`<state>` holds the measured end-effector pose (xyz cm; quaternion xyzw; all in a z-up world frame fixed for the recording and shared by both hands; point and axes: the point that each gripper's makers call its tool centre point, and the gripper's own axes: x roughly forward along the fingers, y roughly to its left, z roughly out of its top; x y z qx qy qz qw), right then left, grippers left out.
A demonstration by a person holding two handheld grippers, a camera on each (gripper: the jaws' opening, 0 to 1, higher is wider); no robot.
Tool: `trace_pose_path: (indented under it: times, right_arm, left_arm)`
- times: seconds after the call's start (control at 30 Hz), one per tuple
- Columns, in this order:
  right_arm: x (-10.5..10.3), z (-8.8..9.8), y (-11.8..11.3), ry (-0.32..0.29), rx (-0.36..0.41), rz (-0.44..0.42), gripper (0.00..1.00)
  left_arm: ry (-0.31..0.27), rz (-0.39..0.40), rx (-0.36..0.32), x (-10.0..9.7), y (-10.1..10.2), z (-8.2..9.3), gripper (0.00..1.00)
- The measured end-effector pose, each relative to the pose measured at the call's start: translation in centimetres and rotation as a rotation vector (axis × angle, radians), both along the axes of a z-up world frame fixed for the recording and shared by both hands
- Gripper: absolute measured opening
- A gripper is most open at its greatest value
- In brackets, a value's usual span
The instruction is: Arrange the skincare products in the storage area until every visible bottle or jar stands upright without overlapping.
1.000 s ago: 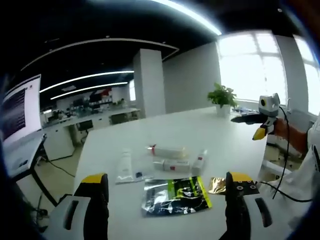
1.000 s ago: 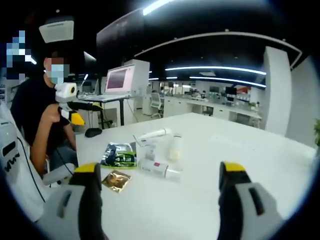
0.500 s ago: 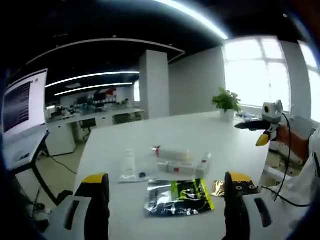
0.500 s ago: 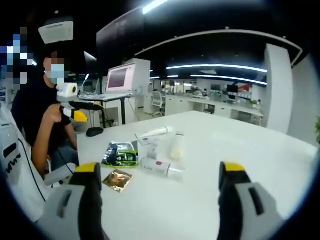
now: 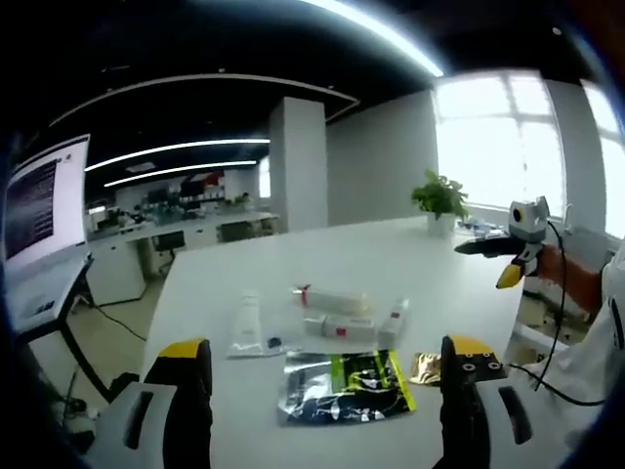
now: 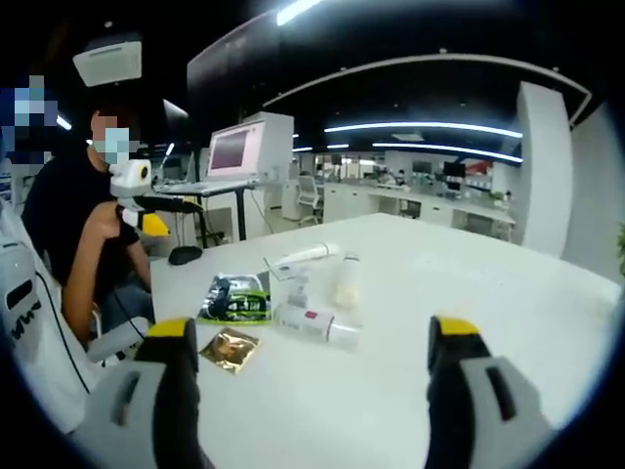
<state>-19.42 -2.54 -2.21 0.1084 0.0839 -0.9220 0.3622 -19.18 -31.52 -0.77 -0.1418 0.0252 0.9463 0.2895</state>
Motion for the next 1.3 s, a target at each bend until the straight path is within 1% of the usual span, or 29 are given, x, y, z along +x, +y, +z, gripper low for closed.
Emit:
trace_pose_path:
  times: [0.43,0.77,0.87,0.93,1.07,1.3]
  right_arm:
    - [-0.3,-0.7,0.0,-0.019,0.008,0.002,0.99]
    - [-0.4,-1.0,-0.1,-0.028,0.005,0.003,0.99]
    - [-0.4,-0.7,-0.2,-0.024,0.009,0.007,0.99]
    - [-0.6,-0.2,-0.3,-0.006,0.008,0.006,0.99]
    - [-0.7,0.3,-0.4,0.013,0.003,0.008,0.99]
    - [-0.2,-0.5,0.1,-0.015,0.02,-0.002,0.99]
  left_arm:
    - [-0.011,-0.008,-0.011,-0.2,0.2,-0.5,0.99]
    - [-0.005,0.003,-0.01,-0.2,-0.3,-0.3,0.99]
    - [-0.006,0.001,-0.008,-0.3,-0.4,-0.3,0.99]
    - [0.0,0.004,-0.001,-0.3,-0.5,-0.1,0.99]
    - [0.003,0.008,-0.003,-0.2,-0.6,0.0,0.99]
    - [0.002,0.004,-0.012,0.0,-0.3,-0.1,0.99]
